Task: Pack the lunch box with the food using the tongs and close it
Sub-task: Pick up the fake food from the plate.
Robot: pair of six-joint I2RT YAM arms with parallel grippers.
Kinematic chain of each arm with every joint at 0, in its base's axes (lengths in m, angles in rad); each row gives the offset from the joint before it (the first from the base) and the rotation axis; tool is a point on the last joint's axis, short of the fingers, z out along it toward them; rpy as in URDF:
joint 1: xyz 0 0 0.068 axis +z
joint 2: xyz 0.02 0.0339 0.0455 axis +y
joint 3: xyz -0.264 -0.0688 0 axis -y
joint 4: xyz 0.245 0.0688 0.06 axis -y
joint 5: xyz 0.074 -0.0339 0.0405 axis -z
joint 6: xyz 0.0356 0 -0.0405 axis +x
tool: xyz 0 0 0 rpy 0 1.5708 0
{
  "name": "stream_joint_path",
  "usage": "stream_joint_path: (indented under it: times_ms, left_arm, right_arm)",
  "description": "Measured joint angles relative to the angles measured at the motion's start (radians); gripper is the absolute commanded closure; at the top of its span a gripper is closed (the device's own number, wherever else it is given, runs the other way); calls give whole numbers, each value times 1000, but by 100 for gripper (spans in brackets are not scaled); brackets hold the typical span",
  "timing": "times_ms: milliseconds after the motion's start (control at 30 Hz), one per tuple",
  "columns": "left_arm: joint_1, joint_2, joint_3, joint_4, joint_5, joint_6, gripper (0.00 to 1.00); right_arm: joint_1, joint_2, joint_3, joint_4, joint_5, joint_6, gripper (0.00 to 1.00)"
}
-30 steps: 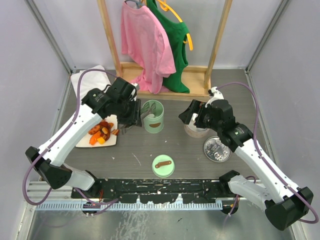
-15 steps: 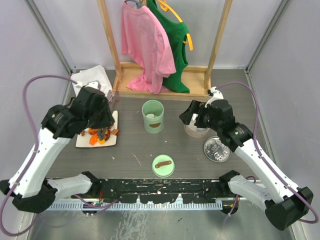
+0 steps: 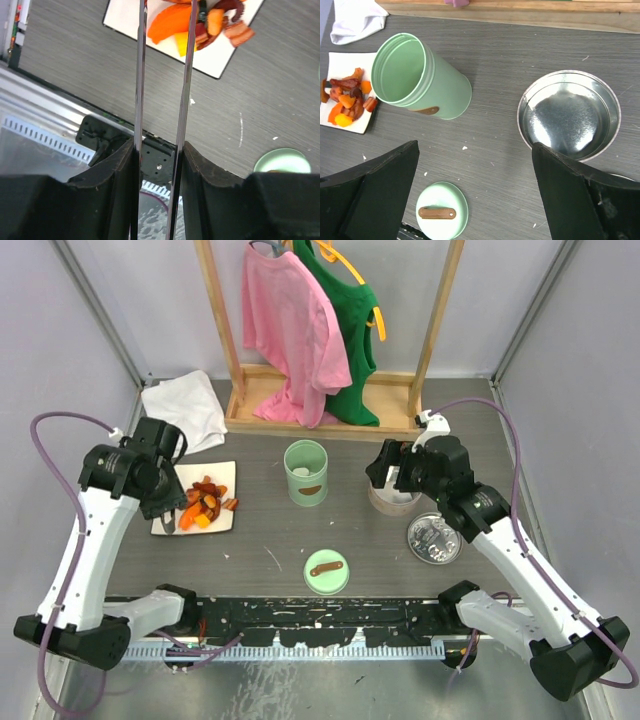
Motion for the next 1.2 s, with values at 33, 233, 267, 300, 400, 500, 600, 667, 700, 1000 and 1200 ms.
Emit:
stream_joint_path:
  times_ms: [33, 233, 267, 300, 400, 500, 600, 667, 700, 1000, 1200]
  left_arm:
    - [20, 13, 0, -7, 5, 16, 63]
    - [80, 122, 0, -43, 28, 98, 64]
    - [82, 142, 0, -43, 29, 111, 64]
    - [86, 160, 0, -43, 33, 122, 64]
    - [94, 201, 3, -44, 30, 152, 63]
    - [112, 240, 4, -44, 21, 187, 63]
    - [140, 266, 4, -45, 9, 215, 63]
    - [153, 277, 4, -44, 0, 227, 62]
    - [159, 281, 3, -44, -3, 236, 62]
    - [185, 317, -38, -39, -4, 280, 63]
    - [188, 326, -64, -12, -23, 280, 64]
  right_arm:
    - [0, 0, 0, -2, 2, -5, 0]
    - [0, 0, 0, -19, 16, -23, 0]
    - [0, 0, 0, -19, 19, -24, 0]
    - [0, 0, 0, -19, 21, -25, 0]
    - [0, -1, 0, -21, 28, -31, 0]
    - [0, -2, 0, -24, 37, -39, 0]
    - [0, -4, 0, -24, 44, -44, 0]
    - [0, -5, 0, -25, 47, -45, 0]
    - [0, -5, 0, -24, 48, -45, 0]
    - [0, -5, 0, -25, 49, -45, 0]
    - [0, -5, 7, -26, 49, -45, 0]
